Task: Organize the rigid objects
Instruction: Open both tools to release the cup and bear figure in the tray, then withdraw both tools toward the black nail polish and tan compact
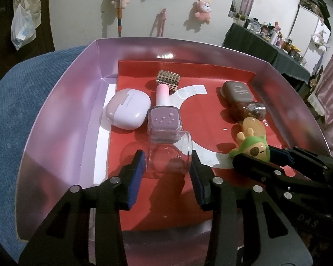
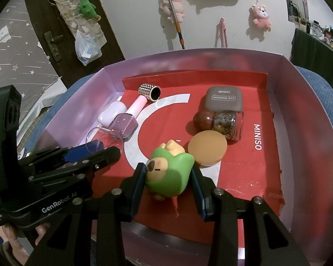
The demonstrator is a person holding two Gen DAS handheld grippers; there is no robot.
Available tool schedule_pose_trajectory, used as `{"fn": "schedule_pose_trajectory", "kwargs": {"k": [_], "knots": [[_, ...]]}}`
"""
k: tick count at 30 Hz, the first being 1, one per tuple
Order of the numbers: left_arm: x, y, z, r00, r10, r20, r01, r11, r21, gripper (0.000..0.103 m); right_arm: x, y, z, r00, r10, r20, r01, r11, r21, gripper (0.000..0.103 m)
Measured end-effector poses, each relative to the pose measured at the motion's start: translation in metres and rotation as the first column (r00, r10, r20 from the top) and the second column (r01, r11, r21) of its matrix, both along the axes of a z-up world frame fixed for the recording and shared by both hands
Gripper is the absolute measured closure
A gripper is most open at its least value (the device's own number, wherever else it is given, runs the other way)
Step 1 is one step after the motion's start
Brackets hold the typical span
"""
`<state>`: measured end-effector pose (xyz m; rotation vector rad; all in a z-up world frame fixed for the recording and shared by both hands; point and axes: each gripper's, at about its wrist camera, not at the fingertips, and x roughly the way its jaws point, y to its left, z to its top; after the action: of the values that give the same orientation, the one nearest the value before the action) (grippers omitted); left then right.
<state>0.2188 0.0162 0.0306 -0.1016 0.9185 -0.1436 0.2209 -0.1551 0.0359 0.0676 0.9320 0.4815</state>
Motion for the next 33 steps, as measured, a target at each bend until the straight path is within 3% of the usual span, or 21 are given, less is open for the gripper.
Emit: {"fn": "schedule_pose_trajectory", "kwargs": {"k": [2,3,15,17,21,23,29,33], "knots": [[-0.001,0.001,0.0,1.0,-0.003,0.006,0.003,1.0,-0.006,0.046,-0.001,0.0,0.002,1.0,0.0,0.008,0.0,1.0,0.001,0.06],[-0.002,0.001,0.0,1.0,-0.001,0.009,0.001,1.0,-0.009,0.043,-0.002,0.0,0.004,1.0,0.0,0.017,0.0,1.0,-0.002,0.06],[-0.023,-0.004,0.013,0.998,0.0,0.057,-0.001,1.0,0.014,0.042,-0.021,-0.004,0.024,0.996,-0.002,0.085,0.001,1.0,0.01,0.048],[-0.028,-0.005,0.016,0.997,-0.003,0.072,0.002,1.0,0.021,0.034,-0.028,-0.005,0.028,0.995,-0.001,0.104,-0.001,1.0,0.012,0.044],[-0.04,-0.005,0.026,0.995,-0.002,0.103,0.0,1.0,0.02,0.032,-0.041,-0.008,0.041,0.99,-0.002,0.142,-0.002,1.0,0.023,0.035],[-0.045,-0.004,0.03,0.993,0.0,0.116,-0.002,1.0,0.018,0.024,-0.048,-0.011,0.047,0.988,0.0,0.156,-0.007,0.999,0.039,0.032],[-0.06,-0.004,0.039,0.989,0.003,0.145,-0.004,1.0,0.011,0.016,-0.067,-0.019,0.062,0.979,-0.009,0.205,-0.005,0.998,0.069,0.02],[-0.068,-0.004,0.043,0.987,0.003,0.159,-0.004,1.0,0.003,0.01,-0.077,-0.022,0.068,0.975,-0.013,0.223,-0.004,0.997,0.076,0.017]]}}
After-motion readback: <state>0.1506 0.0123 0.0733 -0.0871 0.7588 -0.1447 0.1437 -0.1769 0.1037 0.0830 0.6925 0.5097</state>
